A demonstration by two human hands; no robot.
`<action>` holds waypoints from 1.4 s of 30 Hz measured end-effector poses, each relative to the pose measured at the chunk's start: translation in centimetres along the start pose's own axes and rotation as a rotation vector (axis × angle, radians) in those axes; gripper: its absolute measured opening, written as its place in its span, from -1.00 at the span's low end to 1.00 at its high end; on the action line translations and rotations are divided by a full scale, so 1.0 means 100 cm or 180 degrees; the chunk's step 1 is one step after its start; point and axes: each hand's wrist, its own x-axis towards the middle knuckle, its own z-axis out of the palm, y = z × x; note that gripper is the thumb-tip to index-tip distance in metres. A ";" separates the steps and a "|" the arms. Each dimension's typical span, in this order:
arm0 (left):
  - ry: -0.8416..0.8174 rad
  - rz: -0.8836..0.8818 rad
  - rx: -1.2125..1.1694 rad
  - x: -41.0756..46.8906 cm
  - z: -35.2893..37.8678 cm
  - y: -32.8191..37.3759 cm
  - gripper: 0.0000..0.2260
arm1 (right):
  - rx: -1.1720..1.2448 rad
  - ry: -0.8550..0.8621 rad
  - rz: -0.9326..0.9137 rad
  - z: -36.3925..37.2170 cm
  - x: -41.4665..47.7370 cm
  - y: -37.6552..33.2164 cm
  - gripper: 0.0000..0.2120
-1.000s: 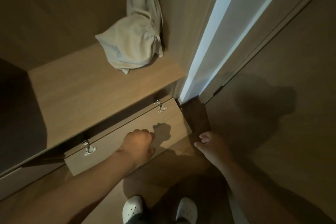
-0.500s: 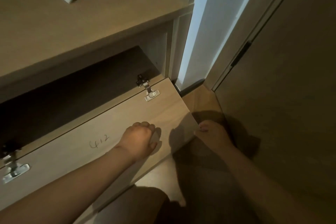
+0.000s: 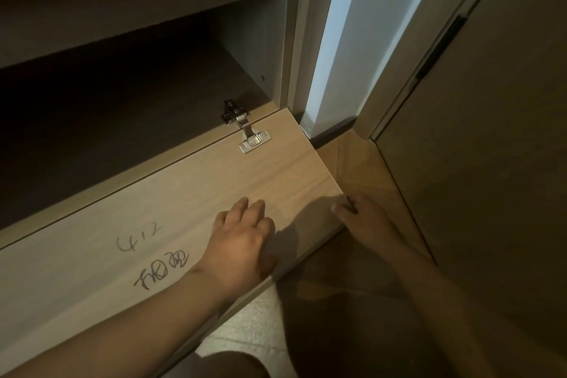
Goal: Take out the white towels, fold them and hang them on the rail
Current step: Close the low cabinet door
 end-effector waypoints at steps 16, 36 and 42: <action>-0.0293 -0.0178 0.0062 -0.005 -0.006 0.014 -0.12 | 0.0026 0.0046 0.0326 -0.006 -0.005 -0.006 -0.58; -0.0275 -0.0313 -0.0284 -0.022 -0.051 0.039 0.01 | 0.0649 0.0367 0.0012 -0.051 -0.029 -0.029 -0.79; 0.0075 -0.0180 -0.0922 -0.041 -0.106 0.038 -0.49 | 0.1106 0.0791 -0.0235 -0.072 -0.048 -0.061 -0.86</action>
